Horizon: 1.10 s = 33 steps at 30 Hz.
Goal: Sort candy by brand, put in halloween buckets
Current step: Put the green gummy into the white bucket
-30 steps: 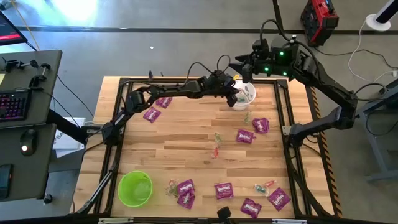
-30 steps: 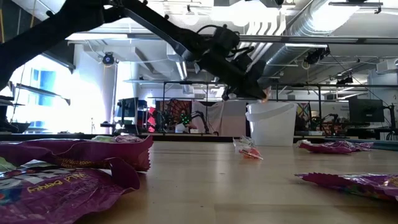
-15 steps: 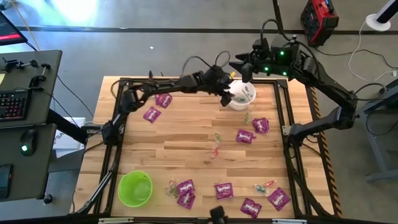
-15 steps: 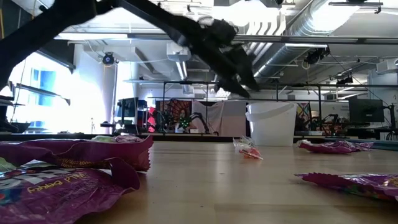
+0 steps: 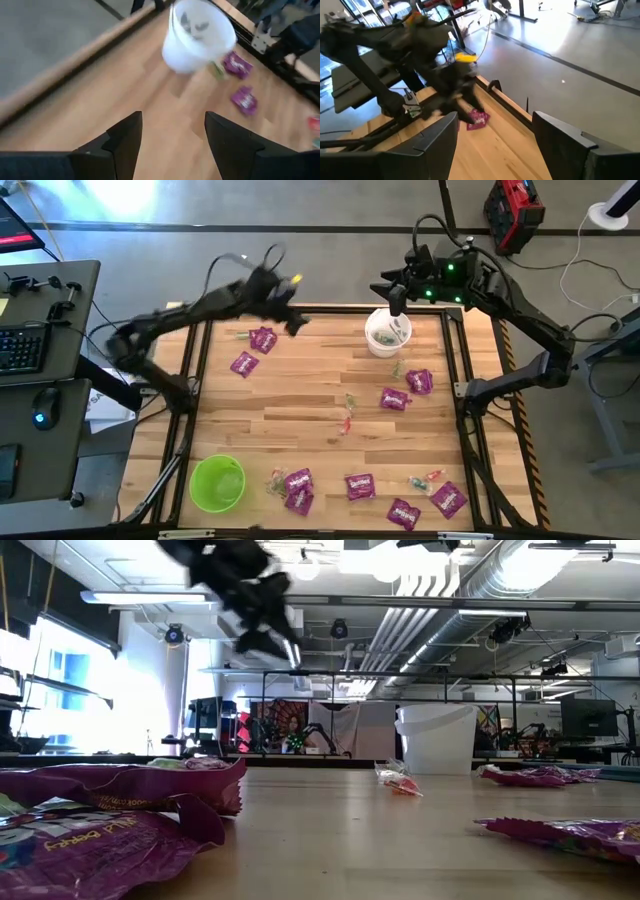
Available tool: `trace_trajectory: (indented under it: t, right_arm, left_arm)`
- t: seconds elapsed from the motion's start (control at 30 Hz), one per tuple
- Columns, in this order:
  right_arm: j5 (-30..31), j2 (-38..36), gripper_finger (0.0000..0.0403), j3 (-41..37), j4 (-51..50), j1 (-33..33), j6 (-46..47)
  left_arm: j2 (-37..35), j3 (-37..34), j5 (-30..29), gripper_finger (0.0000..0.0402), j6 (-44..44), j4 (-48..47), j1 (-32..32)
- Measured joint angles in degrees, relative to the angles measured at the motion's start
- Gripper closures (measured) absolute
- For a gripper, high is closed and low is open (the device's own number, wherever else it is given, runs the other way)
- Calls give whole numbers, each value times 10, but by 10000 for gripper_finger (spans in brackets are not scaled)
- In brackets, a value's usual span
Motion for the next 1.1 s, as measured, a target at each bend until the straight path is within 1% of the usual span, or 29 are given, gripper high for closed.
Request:
trace_trajectory:
  t: [0.07, 0.13, 0.23, 0.37, 0.47, 0.57, 0.63, 0.67, 0.77, 0.83, 0.9, 0.93, 1.0, 1.1]
  right_arm:
    - [0, 1, 155, 0, -3, 0, 0]
    - [0, 2, 155, 0, -6, 0, 3]
    - [-2, 5, 155, 0, -20, 0, 1]
    - [-6, 12, 155, 0, -58, 0, 1]
    - [-6, 17, 155, 0, -82, 0, 2]
    - [-6, 20, 155, 0, -94, 0, 17]
    - [-6, 21, 155, 0, -99, 0, 37]
    - [-6, 21, 155, 0, -99, 0, 44]
    - [-10, 21, 155, 0, -102, 0, 45]
    - [-11, 21, 155, 0, -113, 0, 45]
    - [-12, 21, 155, 0, -124, 0, 45]
    - [-12, 21, 155, 0, -131, 0, 44]
    - [-13, 21, 155, 0, -145, 2, 44]
    - [-13, 21, 155, 0, -157, 6, 35]
  left_arm:
    - [-60, -82, -4, 197, -43, 44, -20]
    - [-104, -141, -15, 197, -76, 58, -45]
    - [-133, -179, -12, 197, -82, 49, -94]
    - [-137, -169, 23, 198, -13, -16, -195]
    - [-125, -149, 23, 198, 79, -84, -274]
    - [-112, -135, 8, 198, 153, -120, -338]
    - [-102, -131, 4, 198, 164, -120, -368]
    - [-97, -128, 10, 198, 167, -118, -382]
    - [-75, -117, 51, 198, 178, -122, -427]
    - [-55, -103, 51, 198, 181, -148, -460]
    - [-26, -78, 35, 198, 153, -180, -488]
    - [-9, -63, 23, 198, 124, -189, -498]
    - [31, -30, 18, 198, 50, -206, -511]
    - [93, 26, 23, 198, -89, -207, -515]
